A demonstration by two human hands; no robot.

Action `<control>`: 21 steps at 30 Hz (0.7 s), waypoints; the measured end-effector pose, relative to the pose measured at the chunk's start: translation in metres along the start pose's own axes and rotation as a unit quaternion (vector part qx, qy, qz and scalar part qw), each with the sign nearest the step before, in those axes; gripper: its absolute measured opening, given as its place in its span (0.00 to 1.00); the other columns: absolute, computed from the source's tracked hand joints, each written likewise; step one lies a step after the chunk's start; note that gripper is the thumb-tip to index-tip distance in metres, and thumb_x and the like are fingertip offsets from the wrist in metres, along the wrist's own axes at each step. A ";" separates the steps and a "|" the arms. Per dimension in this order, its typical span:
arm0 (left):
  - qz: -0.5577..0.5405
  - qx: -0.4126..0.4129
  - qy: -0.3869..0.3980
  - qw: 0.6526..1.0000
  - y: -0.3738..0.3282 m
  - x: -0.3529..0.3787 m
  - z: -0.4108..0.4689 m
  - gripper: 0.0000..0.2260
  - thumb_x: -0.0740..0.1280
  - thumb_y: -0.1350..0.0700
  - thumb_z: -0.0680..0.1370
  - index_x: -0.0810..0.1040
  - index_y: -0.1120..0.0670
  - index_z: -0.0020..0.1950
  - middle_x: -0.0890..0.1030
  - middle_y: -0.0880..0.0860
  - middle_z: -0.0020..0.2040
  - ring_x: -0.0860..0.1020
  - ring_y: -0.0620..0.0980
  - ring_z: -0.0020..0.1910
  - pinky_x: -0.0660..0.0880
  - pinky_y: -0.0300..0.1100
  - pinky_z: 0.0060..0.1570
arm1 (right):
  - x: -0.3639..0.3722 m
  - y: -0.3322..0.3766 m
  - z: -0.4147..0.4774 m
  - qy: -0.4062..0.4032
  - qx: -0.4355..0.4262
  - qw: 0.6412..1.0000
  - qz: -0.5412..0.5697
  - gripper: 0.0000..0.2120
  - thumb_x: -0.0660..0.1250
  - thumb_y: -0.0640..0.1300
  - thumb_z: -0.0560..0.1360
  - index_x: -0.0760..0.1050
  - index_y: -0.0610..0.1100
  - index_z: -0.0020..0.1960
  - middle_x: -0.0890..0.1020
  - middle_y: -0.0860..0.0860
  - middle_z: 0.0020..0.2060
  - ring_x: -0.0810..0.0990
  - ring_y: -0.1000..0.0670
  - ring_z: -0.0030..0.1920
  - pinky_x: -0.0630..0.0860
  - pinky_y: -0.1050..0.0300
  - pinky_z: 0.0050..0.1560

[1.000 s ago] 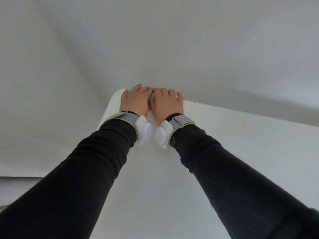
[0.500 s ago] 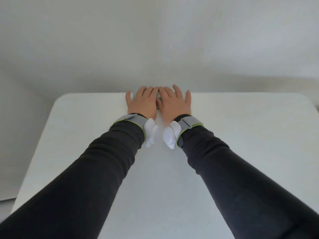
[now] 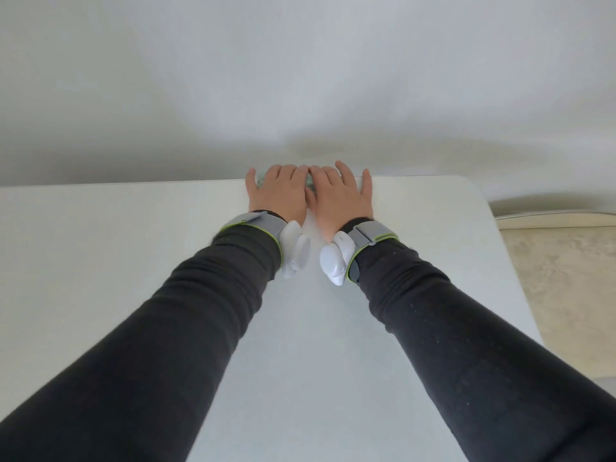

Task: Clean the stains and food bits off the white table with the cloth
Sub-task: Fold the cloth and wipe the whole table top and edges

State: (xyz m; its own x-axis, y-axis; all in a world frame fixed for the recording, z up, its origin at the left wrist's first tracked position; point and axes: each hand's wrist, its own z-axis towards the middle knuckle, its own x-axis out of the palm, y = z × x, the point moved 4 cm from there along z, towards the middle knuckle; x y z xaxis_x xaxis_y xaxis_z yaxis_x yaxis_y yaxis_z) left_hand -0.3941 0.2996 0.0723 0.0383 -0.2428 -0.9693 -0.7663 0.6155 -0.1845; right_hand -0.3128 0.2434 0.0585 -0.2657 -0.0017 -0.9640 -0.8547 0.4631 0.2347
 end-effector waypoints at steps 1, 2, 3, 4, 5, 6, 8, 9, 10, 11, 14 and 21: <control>-0.001 -0.001 0.001 1.000 -0.009 0.002 0.001 0.22 0.53 0.57 0.80 0.58 0.48 0.75 0.64 0.47 0.73 0.59 0.49 0.74 0.46 0.59 0.73 | -0.002 -0.010 -0.001 0.002 -0.001 1.000 0.001 0.21 0.45 0.55 0.82 0.58 0.52 0.73 0.64 0.55 0.72 0.50 0.49 0.77 0.42 0.37 0.75; -0.001 -0.002 0.002 1.000 -0.020 0.003 0.002 0.23 0.54 0.57 0.80 0.58 0.48 0.75 0.64 0.47 0.73 0.59 0.49 0.74 0.46 0.59 0.73 | -0.004 -0.020 -0.002 0.003 -0.002 1.000 0.002 0.21 0.45 0.55 0.82 0.58 0.52 0.73 0.64 0.55 0.72 0.50 0.49 0.77 0.42 0.37 0.75; -0.003 -0.002 0.001 1.000 -0.021 0.004 0.002 0.23 0.54 0.57 0.80 0.58 0.48 0.75 0.64 0.47 0.73 0.59 0.49 0.74 0.46 0.59 0.73 | -0.004 -0.022 -0.002 0.002 -0.003 1.000 0.001 0.21 0.45 0.55 0.82 0.58 0.51 0.73 0.64 0.55 0.72 0.50 0.49 0.77 0.42 0.37 0.75; -0.003 -0.001 0.003 1.000 -0.032 0.006 0.004 0.23 0.54 0.57 0.80 0.58 0.48 0.75 0.64 0.46 0.73 0.59 0.49 0.74 0.46 0.59 0.73 | -0.007 -0.032 -0.003 0.000 -0.002 1.000 0.000 0.21 0.45 0.55 0.82 0.58 0.51 0.73 0.65 0.55 0.72 0.51 0.49 0.77 0.42 0.37 0.74; -0.003 0.002 0.003 1.000 -0.042 0.007 0.005 0.22 0.53 0.57 0.80 0.59 0.48 0.75 0.64 0.46 0.73 0.59 0.49 0.74 0.46 0.59 0.73 | -0.010 -0.042 -0.004 -0.004 0.000 1.000 -0.001 0.21 0.45 0.55 0.82 0.58 0.51 0.73 0.65 0.55 0.72 0.51 0.49 0.77 0.42 0.37 0.75; -0.004 0.003 0.000 1.000 -0.052 0.008 0.007 0.22 0.53 0.57 0.80 0.59 0.48 0.75 0.65 0.46 0.73 0.59 0.49 0.74 0.45 0.60 0.74 | -0.012 -0.052 -0.005 -0.005 0.003 1.000 -0.005 0.21 0.45 0.54 0.82 0.58 0.51 0.73 0.65 0.55 0.72 0.51 0.49 0.77 0.42 0.38 0.75; -0.003 0.006 -0.003 1.000 -0.072 0.011 0.011 0.21 0.51 0.57 0.80 0.60 0.47 0.74 0.66 0.46 0.72 0.61 0.49 0.73 0.45 0.60 0.74 | -0.015 -0.070 -0.006 -0.005 0.007 1.000 -0.006 0.21 0.45 0.54 0.82 0.58 0.50 0.73 0.65 0.55 0.72 0.52 0.49 0.77 0.42 0.38 0.75; -0.004 0.007 -0.004 1.000 -0.082 0.012 0.014 0.21 0.51 0.57 0.81 0.60 0.47 0.74 0.66 0.46 0.71 0.61 0.49 0.73 0.45 0.60 0.74 | -0.017 -0.080 -0.006 -0.005 0.008 1.000 -0.006 0.21 0.45 0.54 0.82 0.58 0.50 0.73 0.66 0.54 0.71 0.52 0.49 0.77 0.42 0.39 0.75; -0.004 0.007 -0.002 1.000 -0.093 0.014 0.017 0.21 0.51 0.57 0.81 0.60 0.47 0.74 0.67 0.46 0.71 0.62 0.50 0.72 0.45 0.60 0.74 | -0.019 -0.091 -0.006 -0.004 0.010 1.000 -0.003 0.21 0.45 0.53 0.82 0.59 0.50 0.73 0.66 0.54 0.71 0.52 0.50 0.77 0.42 0.39 0.75; -0.006 0.006 -0.001 1.000 -0.095 0.014 0.019 0.21 0.50 0.57 0.81 0.61 0.47 0.74 0.67 0.46 0.71 0.62 0.50 0.72 0.45 0.60 0.74 | -0.020 -0.093 -0.005 -0.005 0.010 1.000 -0.004 0.21 0.45 0.53 0.82 0.59 0.49 0.72 0.66 0.54 0.71 0.52 0.50 0.77 0.42 0.39 0.75; -0.006 0.012 0.006 1.000 -0.119 0.018 0.027 0.20 0.50 0.57 0.81 0.61 0.47 0.73 0.68 0.47 0.70 0.63 0.51 0.71 0.45 0.60 0.74 | -0.025 -0.117 -0.005 -0.014 0.019 1.000 -0.005 0.21 0.46 0.53 0.82 0.61 0.49 0.72 0.68 0.53 0.70 0.53 0.50 0.77 0.42 0.41 0.76; -0.012 0.018 0.002 1.000 -0.166 0.030 0.036 0.21 0.50 0.57 0.81 0.58 0.46 0.75 0.66 0.47 0.71 0.62 0.51 0.72 0.45 0.58 0.74 | -0.033 -0.162 -0.009 -0.029 0.031 0.999 0.002 0.24 0.47 0.52 0.82 0.55 0.46 0.75 0.64 0.50 0.73 0.52 0.47 0.77 0.44 0.48 0.77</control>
State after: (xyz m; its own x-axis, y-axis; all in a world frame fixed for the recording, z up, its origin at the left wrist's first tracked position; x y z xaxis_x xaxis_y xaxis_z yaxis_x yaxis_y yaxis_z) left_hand -0.2428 0.2179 0.0683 0.0544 -0.2608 -0.9638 -0.7419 0.6355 -0.2139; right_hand -0.1693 0.1605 0.0538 -0.2417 0.0517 -0.9690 -0.8237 0.5169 0.2330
